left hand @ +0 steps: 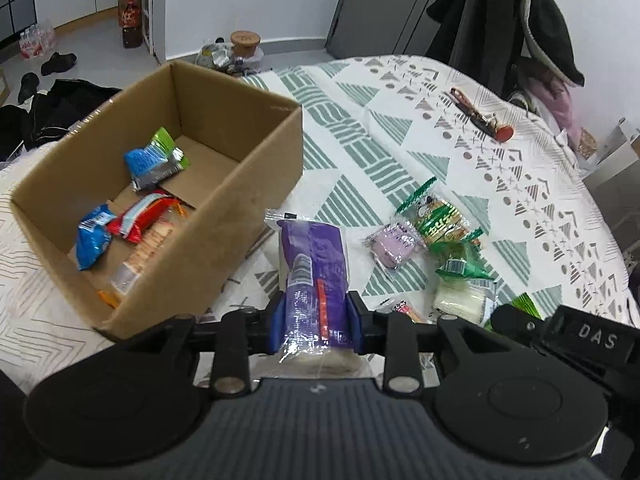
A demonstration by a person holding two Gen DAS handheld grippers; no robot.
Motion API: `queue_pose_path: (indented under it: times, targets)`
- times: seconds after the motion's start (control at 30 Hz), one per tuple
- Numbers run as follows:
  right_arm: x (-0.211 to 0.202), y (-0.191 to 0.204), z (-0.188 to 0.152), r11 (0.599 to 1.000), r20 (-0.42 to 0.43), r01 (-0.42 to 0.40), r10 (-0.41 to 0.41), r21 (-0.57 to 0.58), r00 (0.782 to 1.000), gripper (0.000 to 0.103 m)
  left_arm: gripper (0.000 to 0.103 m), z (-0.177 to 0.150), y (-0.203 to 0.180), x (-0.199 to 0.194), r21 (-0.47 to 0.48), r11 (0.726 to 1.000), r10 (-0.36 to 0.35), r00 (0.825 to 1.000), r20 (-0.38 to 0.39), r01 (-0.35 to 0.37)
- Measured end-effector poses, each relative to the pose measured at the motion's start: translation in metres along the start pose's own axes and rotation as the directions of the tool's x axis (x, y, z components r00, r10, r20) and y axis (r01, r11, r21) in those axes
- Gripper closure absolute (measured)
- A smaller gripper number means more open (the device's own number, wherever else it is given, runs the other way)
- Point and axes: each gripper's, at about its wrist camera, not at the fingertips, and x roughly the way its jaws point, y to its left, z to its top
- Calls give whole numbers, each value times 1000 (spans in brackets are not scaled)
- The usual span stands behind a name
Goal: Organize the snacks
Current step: 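Carry both held snacks over the cardboard box and open both tools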
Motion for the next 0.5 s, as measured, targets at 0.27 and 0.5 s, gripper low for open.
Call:
queue_pose_path:
  times: [0.27,0.5]
  targets:
    - [-15,8,-1,998,39,-65,65,11,997,77,74,3,10,-26,-13,999,-34,999,39,34]
    - [-30,24,-2,988,79,-152,151,14,985,77,74,7,20,-52,-8,998,-62,995,82,63]
